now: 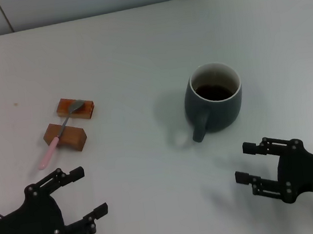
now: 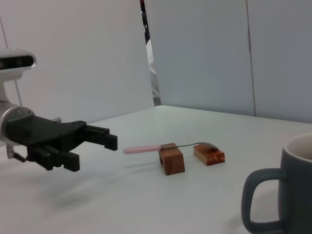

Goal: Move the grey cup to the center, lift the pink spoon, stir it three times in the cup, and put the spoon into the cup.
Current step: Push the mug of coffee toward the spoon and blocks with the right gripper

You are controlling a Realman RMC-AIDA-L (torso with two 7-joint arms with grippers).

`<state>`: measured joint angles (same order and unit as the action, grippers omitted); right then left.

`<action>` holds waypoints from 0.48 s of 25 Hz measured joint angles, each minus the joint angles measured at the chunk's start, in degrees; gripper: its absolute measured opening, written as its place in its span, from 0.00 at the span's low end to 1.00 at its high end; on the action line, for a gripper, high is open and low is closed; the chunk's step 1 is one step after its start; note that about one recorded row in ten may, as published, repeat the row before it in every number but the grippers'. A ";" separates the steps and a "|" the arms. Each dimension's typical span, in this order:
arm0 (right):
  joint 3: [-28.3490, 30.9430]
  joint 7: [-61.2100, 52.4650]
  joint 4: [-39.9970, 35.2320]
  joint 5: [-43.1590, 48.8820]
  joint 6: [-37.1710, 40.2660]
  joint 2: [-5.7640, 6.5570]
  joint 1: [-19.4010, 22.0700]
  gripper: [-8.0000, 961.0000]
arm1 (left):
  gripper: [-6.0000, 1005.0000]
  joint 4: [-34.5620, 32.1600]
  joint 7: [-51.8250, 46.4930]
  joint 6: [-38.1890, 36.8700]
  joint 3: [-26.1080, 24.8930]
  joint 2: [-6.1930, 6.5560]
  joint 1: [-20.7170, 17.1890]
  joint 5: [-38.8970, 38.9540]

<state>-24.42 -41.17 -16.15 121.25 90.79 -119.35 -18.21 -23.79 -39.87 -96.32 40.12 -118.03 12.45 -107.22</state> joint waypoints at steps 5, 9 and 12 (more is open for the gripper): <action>0.47 0.60 0.66 -0.39 0.25 0.07 -0.02 0.65 | 0.80 -0.57 -0.03 -0.39 -0.14 0.00 -0.21 0.00; 0.50 0.69 0.69 -0.42 0.28 0.08 -0.06 0.47 | 0.80 -0.67 -0.03 -0.59 -0.14 0.00 -0.23 0.00; 0.52 0.70 0.69 -0.44 0.28 0.09 -0.12 0.35 | 0.80 -0.71 -0.03 -0.66 -0.14 0.00 -0.23 0.00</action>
<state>-23.90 -40.47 -15.46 120.81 91.07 -119.26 -18.32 -24.50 -39.90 -96.97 39.99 -118.03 12.22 -107.22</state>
